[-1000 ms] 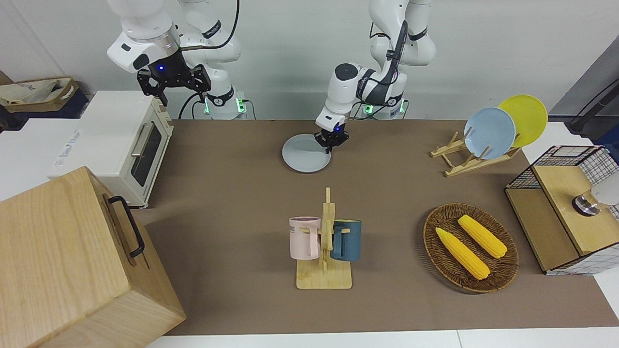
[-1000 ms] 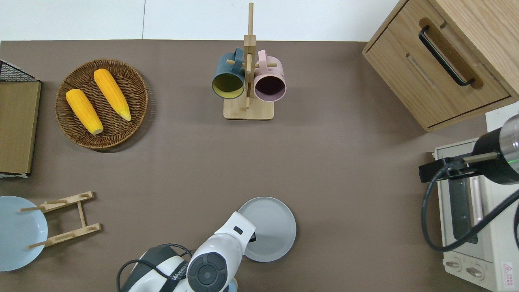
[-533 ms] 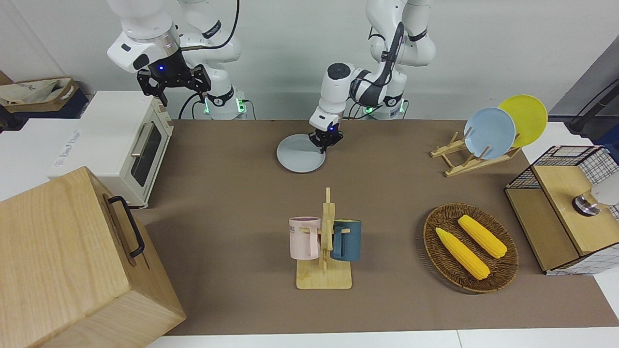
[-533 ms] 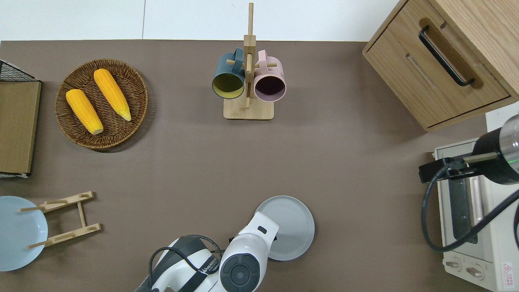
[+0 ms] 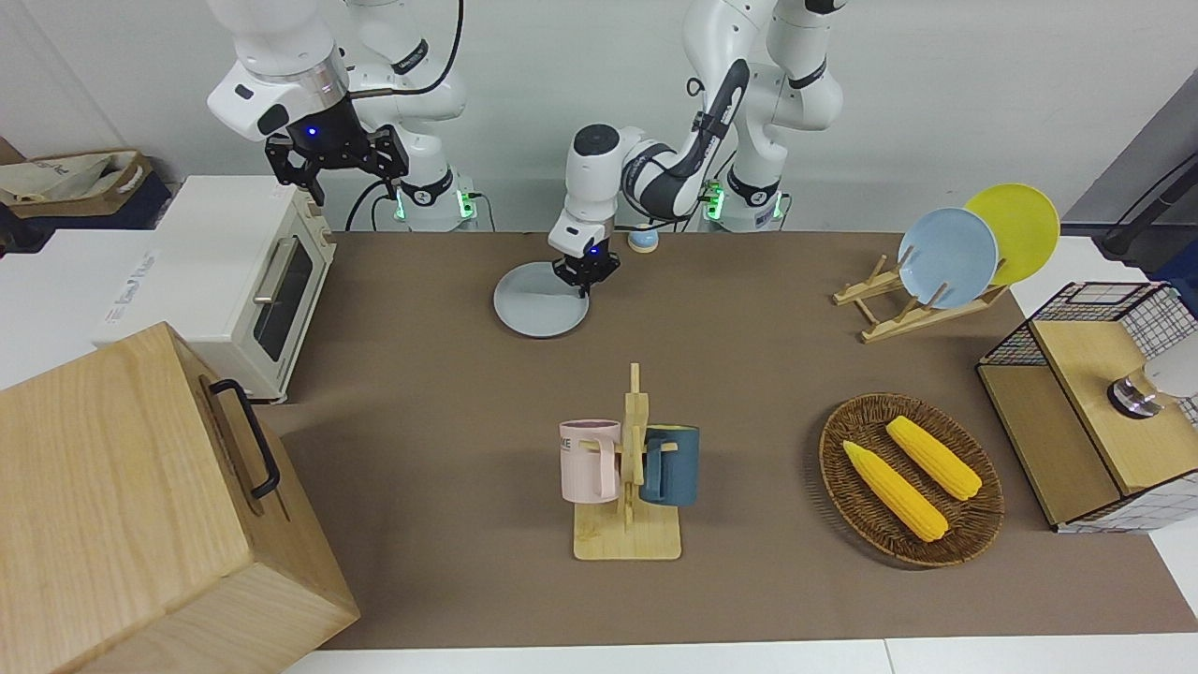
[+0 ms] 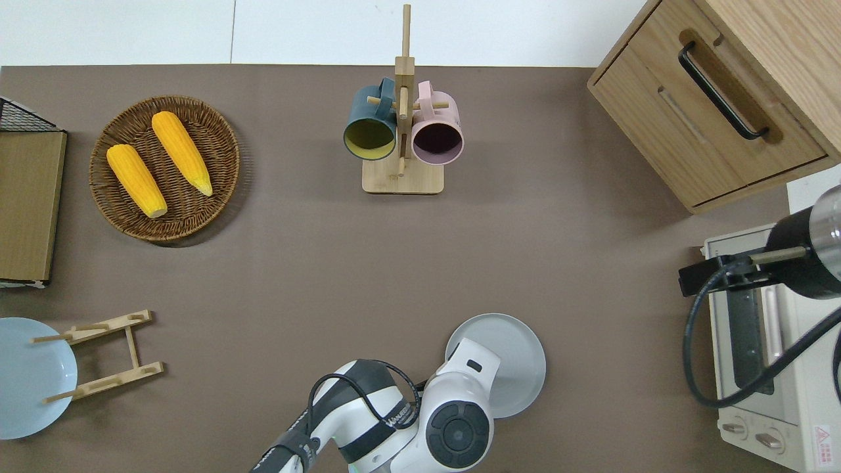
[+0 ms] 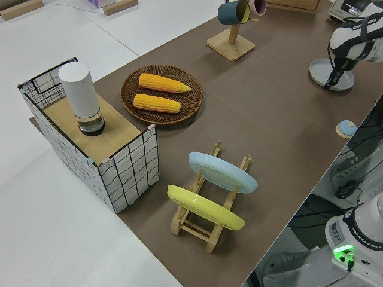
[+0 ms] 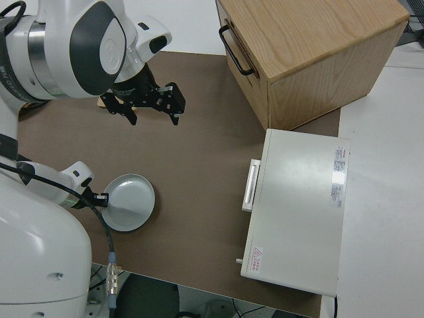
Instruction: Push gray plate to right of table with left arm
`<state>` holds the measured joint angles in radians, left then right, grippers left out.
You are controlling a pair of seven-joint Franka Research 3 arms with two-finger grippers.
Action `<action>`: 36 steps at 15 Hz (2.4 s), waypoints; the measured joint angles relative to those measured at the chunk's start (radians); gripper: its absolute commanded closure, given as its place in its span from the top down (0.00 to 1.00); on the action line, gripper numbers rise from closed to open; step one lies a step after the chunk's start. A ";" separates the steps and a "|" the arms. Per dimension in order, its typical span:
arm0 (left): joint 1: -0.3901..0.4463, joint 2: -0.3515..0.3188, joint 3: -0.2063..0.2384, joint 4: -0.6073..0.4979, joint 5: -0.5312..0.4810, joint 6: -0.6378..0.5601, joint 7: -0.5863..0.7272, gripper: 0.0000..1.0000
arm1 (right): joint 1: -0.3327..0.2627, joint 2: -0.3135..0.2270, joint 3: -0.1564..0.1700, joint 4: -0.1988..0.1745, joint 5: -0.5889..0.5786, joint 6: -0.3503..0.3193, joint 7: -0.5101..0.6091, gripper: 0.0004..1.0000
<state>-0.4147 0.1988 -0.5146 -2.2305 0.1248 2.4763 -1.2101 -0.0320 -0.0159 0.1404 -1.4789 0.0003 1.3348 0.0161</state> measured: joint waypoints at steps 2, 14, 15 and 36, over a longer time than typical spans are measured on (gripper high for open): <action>-0.019 0.036 0.000 0.047 0.007 -0.015 -0.026 0.00 | 0.000 0.000 0.000 0.000 0.000 0.000 0.000 0.98; -0.080 0.140 0.001 0.180 0.011 -0.038 -0.087 0.05 | 0.000 0.000 0.000 0.000 0.000 0.000 0.000 0.98; -0.081 0.142 0.001 0.183 0.011 -0.039 -0.087 0.24 | 0.000 0.000 0.000 0.000 0.000 0.000 0.000 0.98; -0.039 0.124 0.010 0.214 0.052 -0.191 0.009 1.00 | 0.000 0.000 0.000 0.000 0.000 0.000 0.000 0.98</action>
<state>-0.4536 0.3228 -0.5047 -2.0164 0.1763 2.2853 -1.2014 -0.0320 -0.0159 0.1404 -1.4789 0.0003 1.3348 0.0160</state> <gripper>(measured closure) 0.004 0.013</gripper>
